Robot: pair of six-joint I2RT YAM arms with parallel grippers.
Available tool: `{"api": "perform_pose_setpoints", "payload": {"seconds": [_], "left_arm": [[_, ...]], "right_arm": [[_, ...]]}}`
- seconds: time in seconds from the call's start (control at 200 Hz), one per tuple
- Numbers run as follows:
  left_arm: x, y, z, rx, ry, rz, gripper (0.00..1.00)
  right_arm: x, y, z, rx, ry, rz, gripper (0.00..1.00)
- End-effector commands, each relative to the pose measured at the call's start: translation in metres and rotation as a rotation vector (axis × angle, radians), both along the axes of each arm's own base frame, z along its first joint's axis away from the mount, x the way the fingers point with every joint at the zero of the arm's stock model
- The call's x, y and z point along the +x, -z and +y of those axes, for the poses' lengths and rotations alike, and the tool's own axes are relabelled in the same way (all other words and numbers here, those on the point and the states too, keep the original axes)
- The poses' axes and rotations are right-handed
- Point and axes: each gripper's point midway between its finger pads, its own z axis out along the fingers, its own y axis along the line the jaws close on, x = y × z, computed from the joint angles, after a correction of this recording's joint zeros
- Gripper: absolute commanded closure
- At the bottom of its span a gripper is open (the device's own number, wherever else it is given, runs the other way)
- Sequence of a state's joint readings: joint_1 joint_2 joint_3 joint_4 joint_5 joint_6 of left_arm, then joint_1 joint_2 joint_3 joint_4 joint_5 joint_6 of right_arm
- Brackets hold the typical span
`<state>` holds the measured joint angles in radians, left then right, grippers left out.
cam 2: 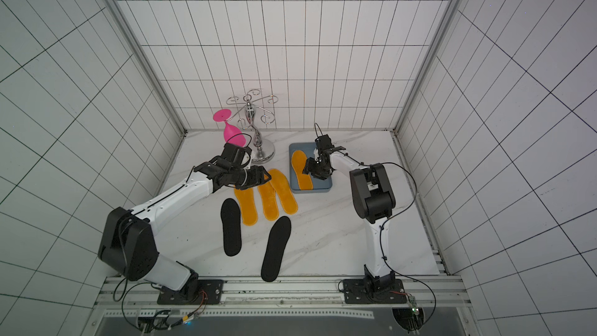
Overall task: Put the insoles into the storage box
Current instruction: Place the insole in the storage box, then pick up the insole from the center of the board.
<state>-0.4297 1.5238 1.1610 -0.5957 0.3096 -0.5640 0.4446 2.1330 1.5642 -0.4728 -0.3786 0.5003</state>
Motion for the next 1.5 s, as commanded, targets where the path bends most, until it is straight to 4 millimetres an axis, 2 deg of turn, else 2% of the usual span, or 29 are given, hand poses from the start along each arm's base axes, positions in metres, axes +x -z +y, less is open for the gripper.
{"api": "perform_pose_setpoints", "payload": {"seconds": [0.0,0.355,0.52,0.67,0.924,1.099,1.369,1.494], "left_arm": [[-0.002,-0.005,0.006,-0.01,0.005,-0.02,0.28],[-0.007,0.008,0.018,0.004,-0.01,0.018,0.27],[-0.008,0.012,0.02,0.014,-0.016,0.025,0.27],[-0.008,0.016,0.022,0.012,-0.033,0.039,0.27],[-0.006,0.022,0.02,-0.01,-0.066,0.05,0.28],[0.007,0.029,0.011,-0.079,-0.109,0.062,0.31],[0.024,0.057,-0.012,-0.067,-0.136,0.117,0.39],[0.03,0.078,-0.015,-0.019,-0.151,0.16,0.46]], "right_arm": [[0.0,0.006,0.013,0.014,-0.029,0.006,0.4],[-0.008,0.004,0.024,0.043,-0.042,0.016,0.4],[-0.009,-0.005,0.029,0.079,-0.039,0.01,0.4],[-0.007,-0.022,0.029,0.094,-0.035,-0.02,0.41],[-0.006,-0.048,0.013,0.065,-0.009,-0.069,0.41],[-0.012,-0.068,-0.001,0.05,0.001,-0.106,0.39],[-0.036,-0.096,-0.024,0.006,0.005,-0.153,0.36],[-0.046,-0.107,-0.033,-0.005,0.017,-0.176,0.34]]}}
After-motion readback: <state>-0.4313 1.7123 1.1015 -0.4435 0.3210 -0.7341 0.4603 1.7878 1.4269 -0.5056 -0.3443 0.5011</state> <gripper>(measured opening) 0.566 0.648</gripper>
